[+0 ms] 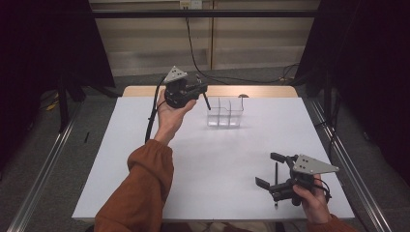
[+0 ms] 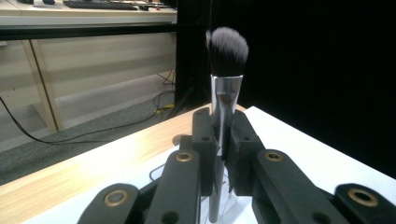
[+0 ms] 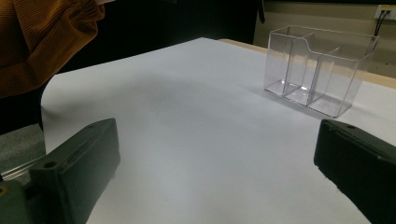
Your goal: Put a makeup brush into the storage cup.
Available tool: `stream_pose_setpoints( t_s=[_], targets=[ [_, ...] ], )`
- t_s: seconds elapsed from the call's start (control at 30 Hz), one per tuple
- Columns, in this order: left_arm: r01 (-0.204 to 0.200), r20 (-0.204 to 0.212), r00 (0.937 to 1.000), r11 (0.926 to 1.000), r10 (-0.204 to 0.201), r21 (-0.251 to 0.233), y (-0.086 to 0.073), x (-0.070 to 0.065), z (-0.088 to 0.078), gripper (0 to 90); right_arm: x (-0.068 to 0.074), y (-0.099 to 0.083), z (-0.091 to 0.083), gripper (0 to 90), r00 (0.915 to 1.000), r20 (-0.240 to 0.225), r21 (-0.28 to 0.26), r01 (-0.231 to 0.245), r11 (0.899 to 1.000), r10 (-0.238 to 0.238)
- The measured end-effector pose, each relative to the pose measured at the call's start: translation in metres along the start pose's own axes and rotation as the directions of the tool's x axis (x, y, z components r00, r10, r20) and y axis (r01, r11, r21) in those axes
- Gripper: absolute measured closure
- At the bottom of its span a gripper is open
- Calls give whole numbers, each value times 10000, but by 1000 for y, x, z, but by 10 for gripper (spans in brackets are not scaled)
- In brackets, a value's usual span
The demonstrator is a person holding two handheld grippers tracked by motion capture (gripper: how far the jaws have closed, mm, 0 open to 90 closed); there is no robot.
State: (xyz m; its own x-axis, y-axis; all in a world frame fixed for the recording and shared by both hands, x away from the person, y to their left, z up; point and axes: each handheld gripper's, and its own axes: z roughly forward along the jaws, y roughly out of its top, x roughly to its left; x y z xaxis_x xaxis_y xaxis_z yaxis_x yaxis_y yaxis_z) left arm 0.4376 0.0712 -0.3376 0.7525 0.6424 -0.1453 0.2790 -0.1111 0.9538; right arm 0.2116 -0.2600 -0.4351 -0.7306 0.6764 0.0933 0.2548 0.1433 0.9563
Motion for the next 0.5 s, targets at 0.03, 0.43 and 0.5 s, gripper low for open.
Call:
stream_pose_setpoints(
  t_s=[0.03, 0.43, 0.5],
  targets=[
    [-21, -58, 10000, 10000, 21, 4, 0, 0, 2, 837, 0, 0, 0, 0, 10000, -1, -29, -5, 10000, 5],
    [-69, -459, 9989, 10000, 67, -38, 4, 11, 13, 837, -1, -1, -1, 0, 10000, 36, 9, -18, 10000, 18],
    [-25, -527, 9986, 10000, 26, 13, 2, 12, 15, 837, -1, -1, -1, 0, 10000, 41, 11, -27, 10000, 26]
  ],
)
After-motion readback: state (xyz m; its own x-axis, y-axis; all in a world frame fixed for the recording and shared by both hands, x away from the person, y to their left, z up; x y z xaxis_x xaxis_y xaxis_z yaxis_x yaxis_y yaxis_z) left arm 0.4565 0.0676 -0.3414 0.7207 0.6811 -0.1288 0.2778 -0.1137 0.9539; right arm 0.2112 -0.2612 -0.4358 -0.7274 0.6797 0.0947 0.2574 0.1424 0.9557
